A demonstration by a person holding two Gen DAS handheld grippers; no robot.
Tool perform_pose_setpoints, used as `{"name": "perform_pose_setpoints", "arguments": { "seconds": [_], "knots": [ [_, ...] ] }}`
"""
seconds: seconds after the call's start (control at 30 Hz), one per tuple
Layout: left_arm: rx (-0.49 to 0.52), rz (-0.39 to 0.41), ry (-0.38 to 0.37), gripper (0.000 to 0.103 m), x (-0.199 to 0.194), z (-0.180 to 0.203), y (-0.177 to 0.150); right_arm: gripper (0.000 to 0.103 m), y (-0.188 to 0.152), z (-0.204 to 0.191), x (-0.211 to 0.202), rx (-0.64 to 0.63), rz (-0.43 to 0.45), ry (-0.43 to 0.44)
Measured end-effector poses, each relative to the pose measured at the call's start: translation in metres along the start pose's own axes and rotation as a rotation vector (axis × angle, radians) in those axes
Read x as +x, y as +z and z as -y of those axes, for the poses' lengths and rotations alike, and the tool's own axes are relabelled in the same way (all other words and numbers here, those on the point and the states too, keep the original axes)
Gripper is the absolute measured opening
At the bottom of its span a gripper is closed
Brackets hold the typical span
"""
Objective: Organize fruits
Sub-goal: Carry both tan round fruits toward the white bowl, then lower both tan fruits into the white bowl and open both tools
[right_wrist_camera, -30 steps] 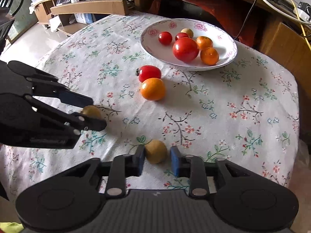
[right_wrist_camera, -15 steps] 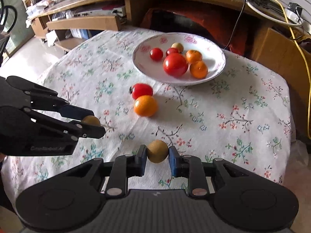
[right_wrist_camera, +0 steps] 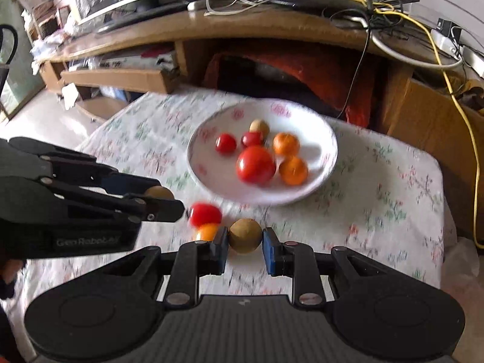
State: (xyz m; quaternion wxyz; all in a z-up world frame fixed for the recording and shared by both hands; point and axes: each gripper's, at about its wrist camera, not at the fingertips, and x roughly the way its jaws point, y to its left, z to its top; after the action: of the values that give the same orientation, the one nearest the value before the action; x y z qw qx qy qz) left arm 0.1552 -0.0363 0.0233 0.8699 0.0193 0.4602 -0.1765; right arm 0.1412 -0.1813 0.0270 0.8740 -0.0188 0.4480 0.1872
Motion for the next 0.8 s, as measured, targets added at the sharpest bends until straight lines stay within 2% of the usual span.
{"name": "perform_pose_setpoints", "arguments": {
  "seconds": [0.3,0.8],
  "knots": [
    [-0.021,0.002,0.017,0.037,0.030,-0.006,0.025,0.025,0.028,0.020,0.028,0.036,0.014,-0.024],
    [-0.066,-0.024,0.051,0.037,0.047,-0.019,0.028,0.025,0.040,0.025,0.054,0.028,0.014,-0.016]
  ]
}}
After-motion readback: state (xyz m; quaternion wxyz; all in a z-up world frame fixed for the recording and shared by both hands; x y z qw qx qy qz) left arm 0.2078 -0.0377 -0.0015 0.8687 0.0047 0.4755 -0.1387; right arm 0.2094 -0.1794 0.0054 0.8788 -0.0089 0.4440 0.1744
